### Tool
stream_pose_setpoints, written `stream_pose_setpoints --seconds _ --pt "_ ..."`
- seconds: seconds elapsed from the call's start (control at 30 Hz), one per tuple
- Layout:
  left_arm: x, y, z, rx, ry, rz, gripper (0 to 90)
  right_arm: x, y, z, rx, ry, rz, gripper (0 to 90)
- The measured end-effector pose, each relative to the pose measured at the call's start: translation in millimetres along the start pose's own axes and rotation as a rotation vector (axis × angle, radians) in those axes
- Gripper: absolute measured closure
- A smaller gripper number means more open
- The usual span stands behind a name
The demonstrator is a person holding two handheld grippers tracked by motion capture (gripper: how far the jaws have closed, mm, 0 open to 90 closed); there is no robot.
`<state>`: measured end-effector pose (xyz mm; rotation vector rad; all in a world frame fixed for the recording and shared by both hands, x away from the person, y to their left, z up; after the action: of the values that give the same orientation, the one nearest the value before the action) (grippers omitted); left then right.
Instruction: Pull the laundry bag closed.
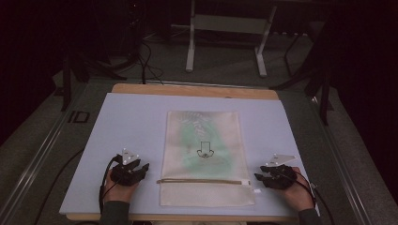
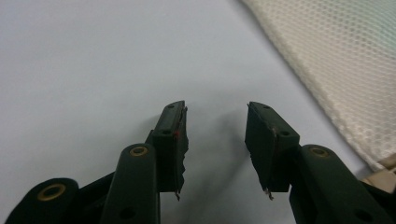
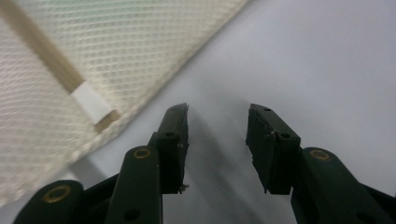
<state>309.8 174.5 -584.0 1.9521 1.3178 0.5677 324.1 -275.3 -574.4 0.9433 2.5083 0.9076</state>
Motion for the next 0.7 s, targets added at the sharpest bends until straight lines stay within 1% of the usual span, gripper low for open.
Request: stream_pose_setpoints --seconds 0.1,0.17,0.2,0.27,0.47,0.6,0.63,0.7 --pt "-1.3 0.6 -0.3 -0.003 -0.005 0.009 57.2 3.0 1.3 0.7 0.009 0.002 -0.018 57.8" --pt "-1.2 0.6 -0.5 -0.004 -0.006 0.009 57.1 3.0 1.3 0.7 0.009 0.002 -0.018 57.8" --pt "-0.2 0.9 -1.3 -0.009 -0.005 0.003 57.0 5.5 1.5 0.5 0.016 0.012 -0.027 57.2" --pt "0.2 0.9 -1.8 -0.01 -0.006 0.001 57.0 5.5 1.7 0.4 0.015 0.012 -0.031 57.2" --pt "-0.5 1.2 -1.5 -0.013 -0.01 0.0 57.0 7.3 2.7 -0.6 0.015 0.024 -0.033 56.0" --pt "-2.5 1.9 -1.6 -0.019 -0.021 0.012 57.0 9.5 1.5 0.0 0.031 0.045 -0.046 55.8" --pt "-3.6 2.4 -2.1 -0.024 -0.027 0.021 57.0 9.8 1.6 -0.1 0.032 0.048 -0.047 55.8" --pt "-4.8 2.7 -2.1 -0.027 -0.03 0.026 57.0 10.5 2.0 -0.6 0.032 0.055 -0.054 55.9"
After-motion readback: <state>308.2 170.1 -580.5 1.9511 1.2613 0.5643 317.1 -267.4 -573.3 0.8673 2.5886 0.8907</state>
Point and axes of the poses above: each handheld gripper's, and its own axes: z roughly forward along the jaws, y roughly out of its top, x roughly to its left, the point moved 7 cm from there along z, roughly forward along the jaws, and after that the axes turned 4 degrees about -x, right-handed, at the moved point
